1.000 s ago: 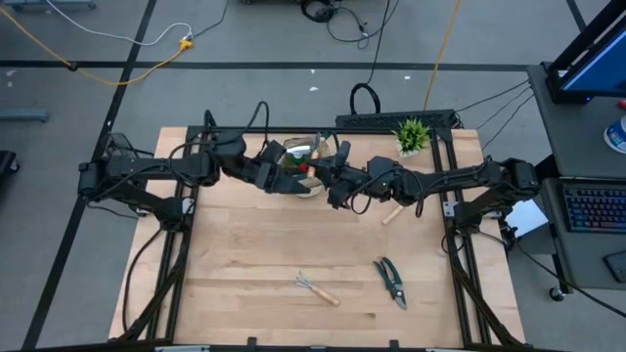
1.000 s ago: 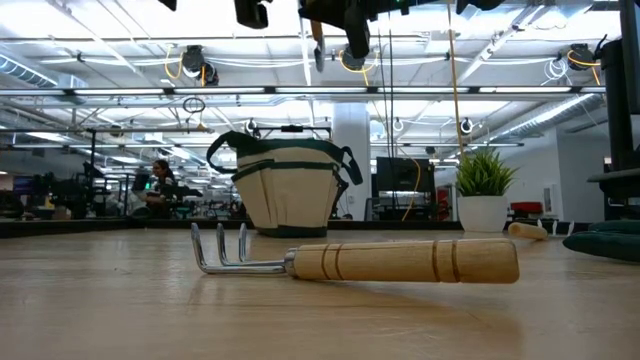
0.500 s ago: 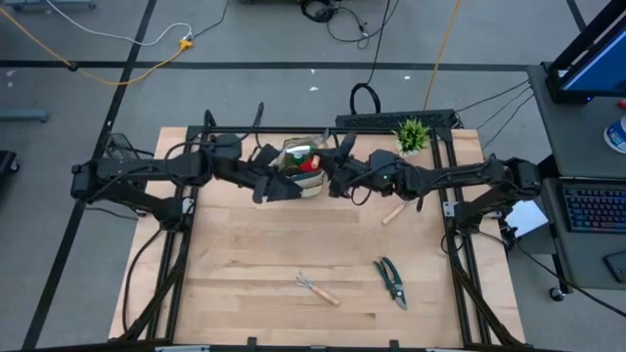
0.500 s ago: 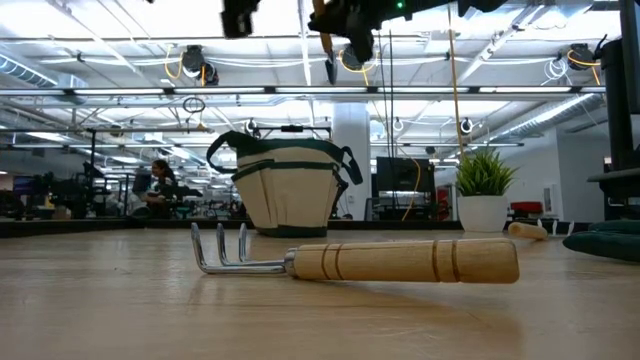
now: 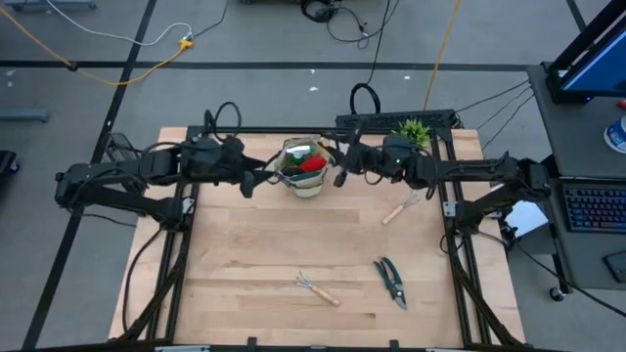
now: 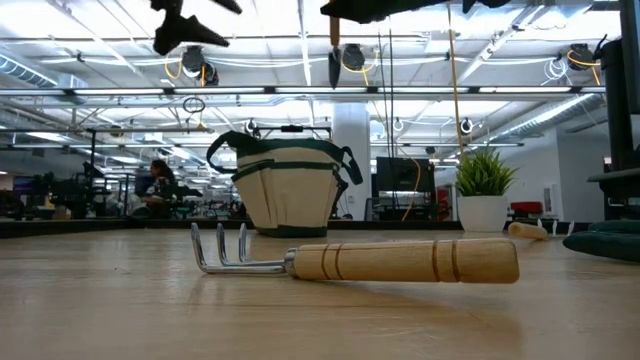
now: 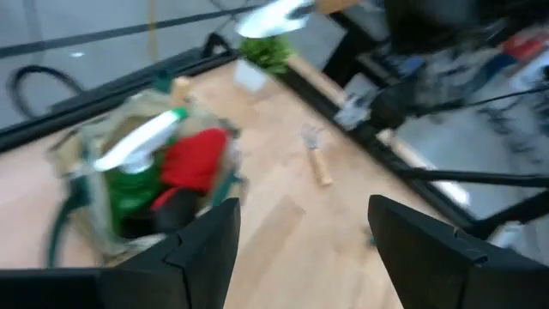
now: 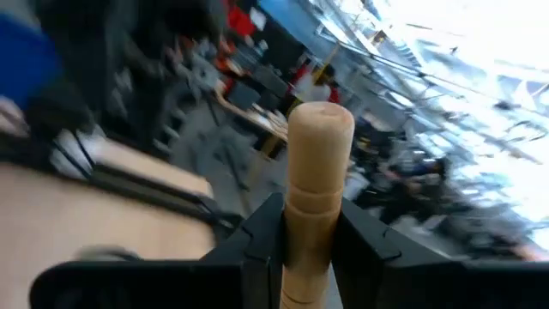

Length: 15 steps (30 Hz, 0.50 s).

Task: Pick & Place Garden tools in Gardening bag
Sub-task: Put the trowel into the gardening bag

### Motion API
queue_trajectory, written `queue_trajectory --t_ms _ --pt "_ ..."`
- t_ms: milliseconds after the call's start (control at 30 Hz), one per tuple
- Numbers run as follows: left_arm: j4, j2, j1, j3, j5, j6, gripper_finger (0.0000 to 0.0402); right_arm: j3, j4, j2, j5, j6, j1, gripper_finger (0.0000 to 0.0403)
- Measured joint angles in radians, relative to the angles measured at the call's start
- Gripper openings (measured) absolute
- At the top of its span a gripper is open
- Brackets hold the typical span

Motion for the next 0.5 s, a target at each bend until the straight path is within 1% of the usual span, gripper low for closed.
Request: queue_trajectory --t_ms 100,200,300,500 --pt "-0.050 -0.010 -0.010 -0.001 -0.053 0.014 0.0264 0.021 -0.001 -0.001 -0.072 0.143 -0.020 0.0062" --pt "-0.116 -0.013 -0.016 -0.001 -0.102 0.020 0.0264 0.052 -0.012 0.000 -0.124 0.241 -0.039 0.0062" --pt "-0.176 -0.012 -0.018 -0.001 -0.163 0.021 0.0264 0.086 -0.024 0.000 -0.153 0.336 -0.059 0.0062" --pt "-0.249 -0.012 -0.016 -0.001 -0.305 0.041 0.0264 0.135 -0.024 0.000 -0.152 0.554 -0.118 0.0062"
